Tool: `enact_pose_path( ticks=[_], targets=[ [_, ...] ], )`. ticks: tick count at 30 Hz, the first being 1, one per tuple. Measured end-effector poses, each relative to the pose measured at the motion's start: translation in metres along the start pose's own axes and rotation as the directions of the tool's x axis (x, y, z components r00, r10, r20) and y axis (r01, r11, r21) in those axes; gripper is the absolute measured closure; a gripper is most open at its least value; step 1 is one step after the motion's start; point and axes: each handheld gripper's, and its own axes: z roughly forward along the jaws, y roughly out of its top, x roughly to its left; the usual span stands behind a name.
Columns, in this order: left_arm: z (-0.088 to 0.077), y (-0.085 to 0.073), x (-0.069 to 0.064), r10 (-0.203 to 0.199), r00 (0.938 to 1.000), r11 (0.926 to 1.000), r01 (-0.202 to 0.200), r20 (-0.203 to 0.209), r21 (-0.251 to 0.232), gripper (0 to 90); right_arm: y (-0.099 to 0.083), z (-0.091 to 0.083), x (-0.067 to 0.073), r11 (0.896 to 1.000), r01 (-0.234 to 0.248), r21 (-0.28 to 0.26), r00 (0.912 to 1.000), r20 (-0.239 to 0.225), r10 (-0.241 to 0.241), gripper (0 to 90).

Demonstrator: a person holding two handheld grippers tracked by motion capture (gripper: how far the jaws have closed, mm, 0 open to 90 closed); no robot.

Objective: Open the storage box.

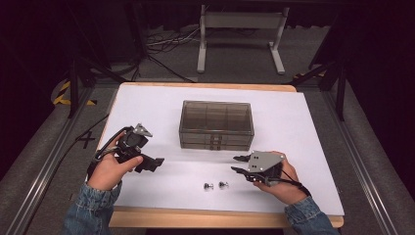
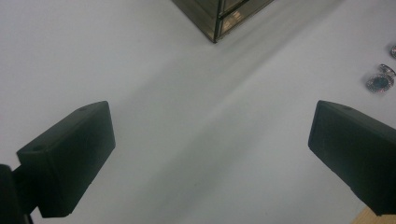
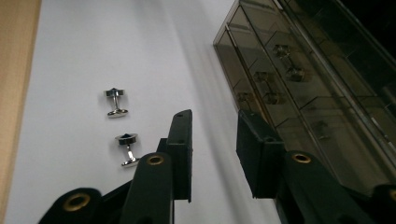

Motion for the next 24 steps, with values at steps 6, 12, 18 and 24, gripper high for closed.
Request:
enact_pose_path(
  ticks=[6, 12, 18, 24],
  targets=[
    [0.0, 0.0, 0.0, 0.001, 1.0, 1.0, -0.001, 0.001, 0.0, 1.5, 0.003, 0.002, 0.007, 0.995, 0.093, 0.035, 0.9915, 0.088, -0.096, 68.2],
    [0.0, 0.0, 0.0, 0.001, 1.0, 1.0, -0.001, 0.002, 0.001, 1.5, 0.005, 0.005, 0.013, 0.983, 0.165, 0.076, 0.9735, 0.148, -0.174, 68.5],
    [0.0, 0.0, 0.001, 0.0, 1.0, 1.0, 0.0, 0.0, 0.0, 1.5, 0.006, 0.006, 0.018, 0.971, 0.21, 0.114, 0.9544, 0.192, -0.229, 68.4],
    [0.0, 0.0, 0.001, 0.001, 1.0, 1.0, -0.001, 0.001, 0.001, 1.5, 0.007, 0.009, 0.022, 0.955, 0.256, 0.147, 0.9307, 0.229, -0.285, 68.2]
  ],
)
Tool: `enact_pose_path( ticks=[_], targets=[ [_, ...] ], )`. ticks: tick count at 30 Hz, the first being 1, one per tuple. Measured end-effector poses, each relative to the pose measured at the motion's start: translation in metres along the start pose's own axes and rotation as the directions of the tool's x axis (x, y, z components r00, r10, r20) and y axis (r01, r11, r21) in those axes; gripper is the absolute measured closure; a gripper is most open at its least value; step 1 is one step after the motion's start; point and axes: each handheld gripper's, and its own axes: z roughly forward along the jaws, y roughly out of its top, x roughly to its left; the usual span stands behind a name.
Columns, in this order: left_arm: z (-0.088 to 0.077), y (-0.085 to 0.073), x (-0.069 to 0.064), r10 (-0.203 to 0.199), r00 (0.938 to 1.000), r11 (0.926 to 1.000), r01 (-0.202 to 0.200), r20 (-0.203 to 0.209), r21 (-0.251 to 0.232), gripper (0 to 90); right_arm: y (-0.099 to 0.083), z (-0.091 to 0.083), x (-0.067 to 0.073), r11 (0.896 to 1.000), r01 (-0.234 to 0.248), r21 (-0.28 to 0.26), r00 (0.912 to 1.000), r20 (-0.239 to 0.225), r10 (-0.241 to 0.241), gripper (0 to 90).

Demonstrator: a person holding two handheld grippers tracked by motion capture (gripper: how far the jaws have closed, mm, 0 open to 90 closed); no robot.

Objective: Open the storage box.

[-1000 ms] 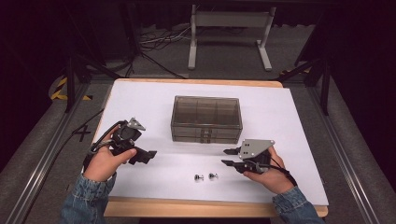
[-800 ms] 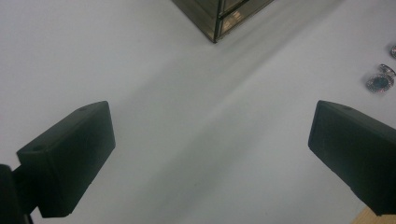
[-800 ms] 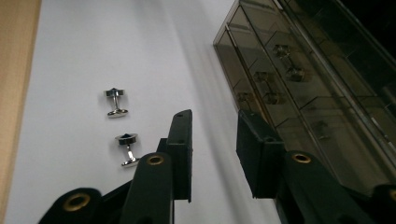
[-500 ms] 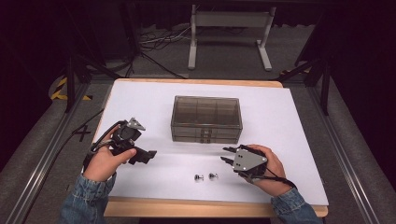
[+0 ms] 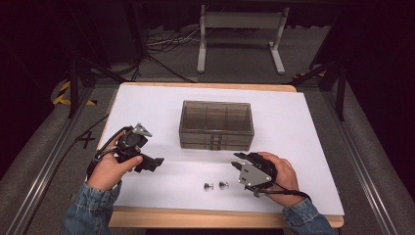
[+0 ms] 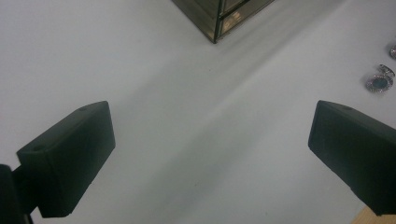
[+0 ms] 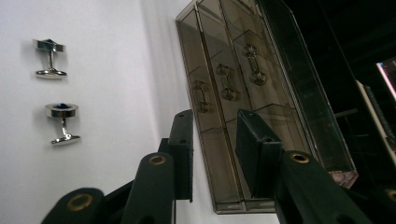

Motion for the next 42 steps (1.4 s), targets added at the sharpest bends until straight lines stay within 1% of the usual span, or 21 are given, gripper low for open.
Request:
enact_pose_path(
  ticks=[3, 4, 5, 9, 10, 12, 15, 17, 23, 25, 26, 27, 29, 31, 32, 35, 36, 39, 40, 41, 42],
  targets=[
    [0.0, 0.0, 0.0, 0.0, 1.0, 1.0, 0.0, 0.0, -0.001, 1.5, 0.002, 0.001, 0.003, 0.999, 0.038, 0.018, 0.9986, 0.037, -0.038, 68.2],
    [0.0, 0.0, 0.0, 0.0, 1.0, 1.0, 0.0, 0.001, -0.001, 1.5, 0.002, 0.001, 0.004, 0.998, 0.054, 0.026, 0.9977, 0.041, -0.055, 68.1],
    [-0.001, 0.0, 0.0, 0.0, 1.0, 1.0, 0.0, 0.003, 0.0, 1.5, 0.003, 0.001, 0.006, 0.997, 0.063, 0.034, 0.9959, 0.063, -0.065, 68.0],
    [0.0, 0.0, 0.001, -0.002, 1.0, 1.0, 0.002, 0.001, -0.001, 1.5, 0.005, 0.002, 0.009, 0.992, 0.104, 0.066, 0.9887, 0.102, -0.11, 67.8],
    [0.0, 0.0, 0.001, -0.002, 1.0, 1.0, 0.002, 0.001, -0.001, 1.5, 0.005, 0.002, 0.009, 0.992, 0.104, 0.066, 0.9887, 0.102, -0.11, 67.8],
    [0.001, -0.001, 0.001, -0.007, 1.0, 1.0, 0.007, 0.002, -0.001, 1.5, 0.006, 0.003, 0.011, 0.989, 0.12, 0.082, 0.9839, 0.123, -0.13, 67.5],
    [0.001, -0.002, 0.001, -0.006, 1.0, 1.0, 0.006, 0.004, -0.001, 1.5, 0.006, 0.004, 0.012, 0.986, 0.134, 0.098, 0.979, 0.141, -0.147, 67.1],
    [0.0, -0.002, 0.002, -0.009, 0.9999, 1.0, 0.009, 0.007, -0.002, 1.5, 0.007, 0.005, 0.014, 0.982, 0.152, 0.109, 0.9737, 0.155, -0.167, 66.8],
    [0.0, -0.002, 0.002, -0.01, 0.9999, 1.0, 0.01, 0.004, -0.001, 1.5, 0.008, 0.007, 0.019, 0.97, 0.194, 0.145, 0.9529, 0.207, -0.222, 66.0],
    [0.0, -0.002, 0.002, -0.009, 0.9999, 1.0, 0.01, 0.007, -0.002, 1.5, 0.008, 0.008, 0.02, 0.965, 0.207, 0.161, 0.9475, 0.213, -0.239, 65.8],
    [0.001, -0.002, 0.002, -0.01, 0.9999, 0.9999, 0.01, 0.007, -0.001, 1.5, 0.008, 0.009, 0.021, 0.96, 0.218, 0.177, 0.9423, 0.218, -0.254, 65.8],
    [0.001, -0.002, 0.002, -0.01, 0.9999, 0.9999, 0.01, 0.007, -0.001, 1.5, 0.008, 0.009, 0.021, 0.96, 0.218, 0.177, 0.9423, 0.218, -0.254, 65.8],
    [0.001, -0.001, 0.002, -0.01, 0.9999, 1.0, 0.01, 0.006, 0.0, 1.5, 0.01, 0.011, 0.025, 0.942, 0.255, 0.216, 0.9254, 0.228, -0.303, 65.4],
    [0.001, -0.001, 0.002, -0.01, 0.9999, 1.0, 0.01, 0.004, -0.001, 1.5, 0.011, 0.012, 0.027, 0.938, 0.262, 0.227, 0.9187, 0.239, -0.315, 65.3],
    [0.001, -0.002, 0.002, -0.009, 0.9999, 1.0, 0.009, 0.005, 0.0, 1.5, 0.011, 0.012, 0.027, 0.933, 0.275, 0.232, 0.9119, 0.244, -0.33, 65.1],
    [0.001, -0.002, 0.002, -0.011, 0.9999, 0.9999, 0.011, 0.007, 0.0, 1.5, 0.011, 0.013, 0.029, 0.923, 0.292, 0.25, 0.8992, 0.256, -0.354, 64.8],
    [0.001, -0.002, 0.002, -0.01, 0.9999, 0.9999, 0.01, 0.007, 0.001, 1.5, 0.011, 0.013, 0.029, 0.923, 0.29, 0.252, 0.897, 0.264, -0.354, 64.6],
    [0.0, -0.002, 0.002, -0.013, 0.9994, 0.9999, 0.014, 0.031, -0.009, 1.5, 0.013, 0.014, 0.029, 0.916, 0.304, 0.263, 0.8849, 0.279, -0.373, 64.3],
    [-0.001, -0.002, 0.002, -0.017, 0.9988, 0.9997, 0.018, 0.045, -0.017, 1.5, 0.013, 0.014, 0.029, 0.913, 0.307, 0.267, 0.8846, 0.274, -0.378, 64.2],
    [-0.001, -0.003, 0.002, -0.017, 0.9987, 0.9997, 0.018, 0.048, -0.019, 1.5, 0.013, 0.014, 0.028, 0.91, 0.313, 0.272, 0.8792, 0.279, -0.386, 64.2],
    [-0.002, -0.003, 0.002, -0.019, 0.9988, 0.9995, 0.02, 0.046, -0.024, 1.5, 0.013, 0.015, 0.027, 0.909, 0.314, 0.275, 0.8768, 0.284, -0.388, 64.2]
  ],
)
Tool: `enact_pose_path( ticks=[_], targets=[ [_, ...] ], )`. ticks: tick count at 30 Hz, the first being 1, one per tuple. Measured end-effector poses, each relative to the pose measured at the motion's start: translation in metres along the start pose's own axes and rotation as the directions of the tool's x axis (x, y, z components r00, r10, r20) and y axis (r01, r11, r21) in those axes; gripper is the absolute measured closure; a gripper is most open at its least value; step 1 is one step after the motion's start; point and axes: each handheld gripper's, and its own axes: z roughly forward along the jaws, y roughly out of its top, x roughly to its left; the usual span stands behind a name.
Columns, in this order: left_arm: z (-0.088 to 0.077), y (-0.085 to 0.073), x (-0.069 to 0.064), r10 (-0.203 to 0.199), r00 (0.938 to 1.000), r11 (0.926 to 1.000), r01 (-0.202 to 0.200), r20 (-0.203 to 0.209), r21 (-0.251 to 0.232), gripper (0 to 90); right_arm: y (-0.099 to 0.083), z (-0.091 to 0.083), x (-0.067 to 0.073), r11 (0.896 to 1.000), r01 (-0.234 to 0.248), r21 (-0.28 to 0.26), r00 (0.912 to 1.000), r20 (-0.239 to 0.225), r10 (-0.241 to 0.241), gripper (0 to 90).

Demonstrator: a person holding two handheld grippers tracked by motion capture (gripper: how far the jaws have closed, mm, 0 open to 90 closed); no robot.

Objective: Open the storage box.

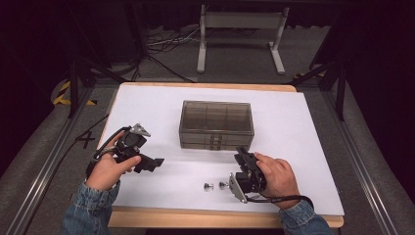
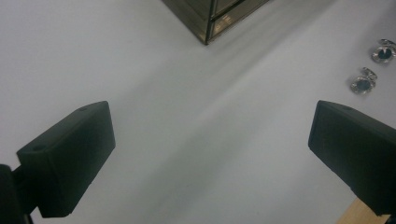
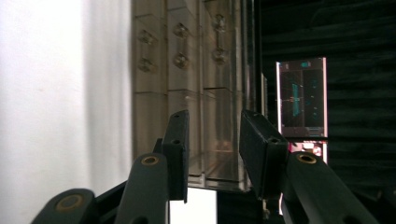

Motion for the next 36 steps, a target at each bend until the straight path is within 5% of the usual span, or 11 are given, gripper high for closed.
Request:
enact_pose_path(
  ticks=[36],
  targets=[
    [0.001, -0.003, 0.004, -0.019, 0.9998, 0.9998, 0.019, 0.006, 0.006, 1.5, 0.039, 0.046, 0.005, 0.998, 0.057, 0.018, 0.9952, 0.079, -0.058, 68.4]
  ],
)
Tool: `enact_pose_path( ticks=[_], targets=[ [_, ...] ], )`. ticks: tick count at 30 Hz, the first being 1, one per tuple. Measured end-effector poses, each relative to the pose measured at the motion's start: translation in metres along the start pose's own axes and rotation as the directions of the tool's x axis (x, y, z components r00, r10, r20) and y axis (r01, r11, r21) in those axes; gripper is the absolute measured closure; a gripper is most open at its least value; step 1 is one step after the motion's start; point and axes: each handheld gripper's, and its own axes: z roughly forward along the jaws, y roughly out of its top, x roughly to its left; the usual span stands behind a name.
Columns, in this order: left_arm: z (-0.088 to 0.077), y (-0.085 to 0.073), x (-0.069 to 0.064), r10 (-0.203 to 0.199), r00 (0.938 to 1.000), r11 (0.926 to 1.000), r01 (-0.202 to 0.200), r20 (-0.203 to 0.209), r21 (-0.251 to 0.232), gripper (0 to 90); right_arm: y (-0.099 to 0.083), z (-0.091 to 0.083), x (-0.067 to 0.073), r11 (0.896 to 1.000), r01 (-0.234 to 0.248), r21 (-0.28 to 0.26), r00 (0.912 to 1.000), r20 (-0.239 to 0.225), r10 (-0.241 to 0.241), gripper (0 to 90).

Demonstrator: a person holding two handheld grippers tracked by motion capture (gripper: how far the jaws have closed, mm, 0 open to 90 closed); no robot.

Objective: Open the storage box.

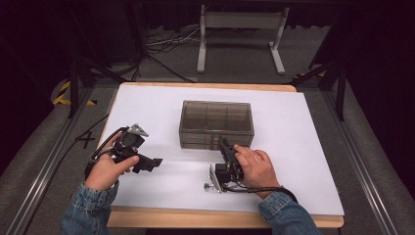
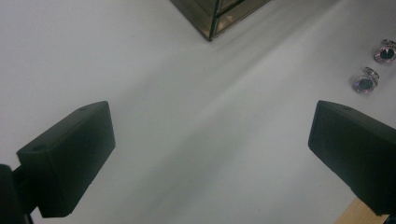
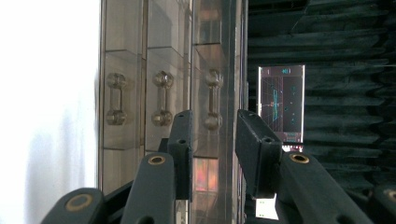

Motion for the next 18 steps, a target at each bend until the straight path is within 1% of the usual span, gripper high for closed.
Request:
enact_pose_path(
  ticks=[4, 7, 8, 13, 18],
  targets=[
    [0.0, 0.0, 0.0, 0.0, 1.0, 1.0, 0.0, 0.0, -0.001, 1.5, 0.004, 0.004, 0.001, 1.0, 0.013, 0.009, 0.9999, 0.011, -0.013, 69.6],
    [0.0, 0.0, 0.0, 0.001, 1.0, 1.0, -0.001, -0.001, 0.001, 1.5, 0.005, 0.006, 0.002, 1.0, 0.011, 0.017, 0.9999, 0.009, -0.011, 69.7],
    [0.0, 0.0, 0.0, 0.001, 1.0, 1.0, -0.001, 0.0, 0.002, 1.5, 0.005, 0.008, 0.003, 1.0, 0.019, 0.019, 0.9997, 0.012, -0.019, 70.2],
    [0.0, 0.0, 0.0, 0.001, 1.0, 1.0, -0.001, 0.001, 0.001, 1.5, 0.007, 0.011, 0.004, 0.999, 0.016, 0.042, 0.9993, 0.034, -0.018, 72.5],
    [-0.001, 0.0, 0.0, 0.001, 1.0, 1.0, -0.001, -0.001, 0.0, 1.5, 0.009, 0.013, 0.005, 0.998, 0.02, 0.054, 0.9988, 0.042, -0.022, 75.4]
  ],
)
